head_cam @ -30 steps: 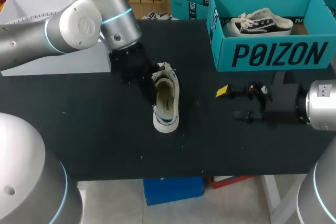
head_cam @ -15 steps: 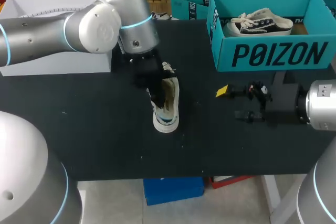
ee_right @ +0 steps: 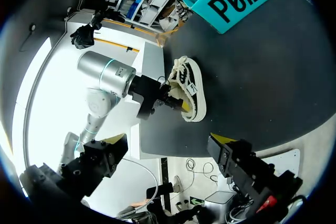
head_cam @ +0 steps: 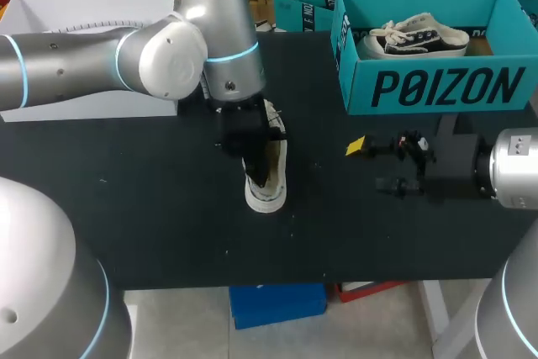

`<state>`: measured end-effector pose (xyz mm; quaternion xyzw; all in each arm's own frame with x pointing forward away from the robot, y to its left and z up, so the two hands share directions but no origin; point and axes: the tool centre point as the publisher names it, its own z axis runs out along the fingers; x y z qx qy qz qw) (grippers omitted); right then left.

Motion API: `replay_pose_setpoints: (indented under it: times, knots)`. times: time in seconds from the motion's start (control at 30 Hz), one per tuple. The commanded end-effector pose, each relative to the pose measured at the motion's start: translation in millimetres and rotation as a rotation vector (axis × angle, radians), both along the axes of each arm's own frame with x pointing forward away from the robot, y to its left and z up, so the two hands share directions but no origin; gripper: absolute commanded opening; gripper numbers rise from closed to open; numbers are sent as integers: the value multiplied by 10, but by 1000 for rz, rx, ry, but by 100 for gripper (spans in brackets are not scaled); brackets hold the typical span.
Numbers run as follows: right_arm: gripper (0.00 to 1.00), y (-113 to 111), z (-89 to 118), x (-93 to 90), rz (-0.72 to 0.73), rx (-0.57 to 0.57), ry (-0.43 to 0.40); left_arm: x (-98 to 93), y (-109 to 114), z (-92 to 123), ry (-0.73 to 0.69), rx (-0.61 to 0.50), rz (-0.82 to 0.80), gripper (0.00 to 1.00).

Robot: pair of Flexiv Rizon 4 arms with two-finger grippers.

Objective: Take the shoe out of the shoebox, open the shoe tongue, remove and reinsert the insole, then place the shoe into the shoebox

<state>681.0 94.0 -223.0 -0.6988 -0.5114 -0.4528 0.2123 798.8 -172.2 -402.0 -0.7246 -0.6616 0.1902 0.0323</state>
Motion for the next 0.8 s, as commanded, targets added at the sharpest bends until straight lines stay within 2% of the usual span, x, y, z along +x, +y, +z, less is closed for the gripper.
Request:
replay_pose_setpoints:
  times: [0.03, 0.27, 0.43, 0.73, 0.8]
  knots:
    - [100, -3, 1, 0, 0, 1, 0, -17, -16, -103, -1, 1, 13, 0]
    - [100, -3, 1, 0, 0, 1, 0, 12, -53, -185, -16, 20, 11, 0]
    - [100, -3, 1, 0, 0, 1, 0, 81, -20, -15, -60, 27, -8, 0]
    - [100, -3, 1, 0, 0, 1, 0, 114, 116, 420, -108, 11, -1, 0]
    - [100, -3, 1, 0, 0, 1, 0, 143, 178, 506, -117, 14, 10, 11]
